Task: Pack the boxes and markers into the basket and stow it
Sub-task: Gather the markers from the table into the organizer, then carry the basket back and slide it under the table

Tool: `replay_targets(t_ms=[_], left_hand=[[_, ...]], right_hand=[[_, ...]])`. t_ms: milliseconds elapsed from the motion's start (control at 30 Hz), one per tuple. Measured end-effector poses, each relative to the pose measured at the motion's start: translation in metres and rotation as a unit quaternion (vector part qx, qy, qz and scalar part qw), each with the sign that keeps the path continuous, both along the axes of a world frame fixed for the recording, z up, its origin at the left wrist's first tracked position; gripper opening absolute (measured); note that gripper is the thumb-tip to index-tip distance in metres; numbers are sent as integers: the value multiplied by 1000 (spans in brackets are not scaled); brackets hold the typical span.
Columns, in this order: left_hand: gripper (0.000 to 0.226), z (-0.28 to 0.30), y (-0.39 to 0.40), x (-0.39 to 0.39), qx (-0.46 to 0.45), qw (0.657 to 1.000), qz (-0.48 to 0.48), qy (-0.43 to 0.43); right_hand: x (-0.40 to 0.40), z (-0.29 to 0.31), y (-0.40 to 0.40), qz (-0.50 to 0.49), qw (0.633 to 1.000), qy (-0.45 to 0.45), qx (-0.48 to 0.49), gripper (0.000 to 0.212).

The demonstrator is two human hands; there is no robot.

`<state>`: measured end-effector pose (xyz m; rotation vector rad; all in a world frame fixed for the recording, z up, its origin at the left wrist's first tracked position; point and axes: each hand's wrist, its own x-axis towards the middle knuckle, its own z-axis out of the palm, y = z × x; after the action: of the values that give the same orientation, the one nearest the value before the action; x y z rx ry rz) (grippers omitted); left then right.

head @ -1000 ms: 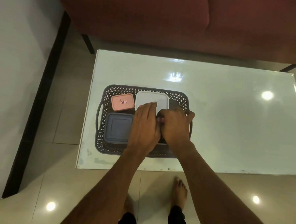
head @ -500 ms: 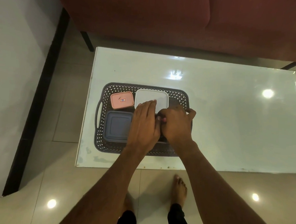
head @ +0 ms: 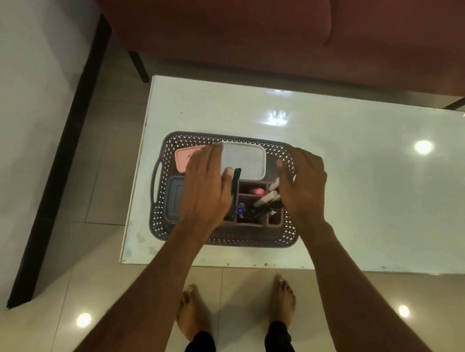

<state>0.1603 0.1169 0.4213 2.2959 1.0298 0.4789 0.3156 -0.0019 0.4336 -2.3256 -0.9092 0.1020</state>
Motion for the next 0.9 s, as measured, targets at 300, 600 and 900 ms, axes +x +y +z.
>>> replay_targets(t_ms=[300,600,900], left_hand=[[49,-37,68,-56,-67,984,165,-16],[34,-49,66,-76,-266,944,179,-83],[36,-65,75,-95,-444,859,166,-192]], right_hand=[[22,-35,-27,-188,935,282,104,46],[5,-44,-41,-104,910,387,105,30],[-3,-56,-50,-98,899,408,130,40]])
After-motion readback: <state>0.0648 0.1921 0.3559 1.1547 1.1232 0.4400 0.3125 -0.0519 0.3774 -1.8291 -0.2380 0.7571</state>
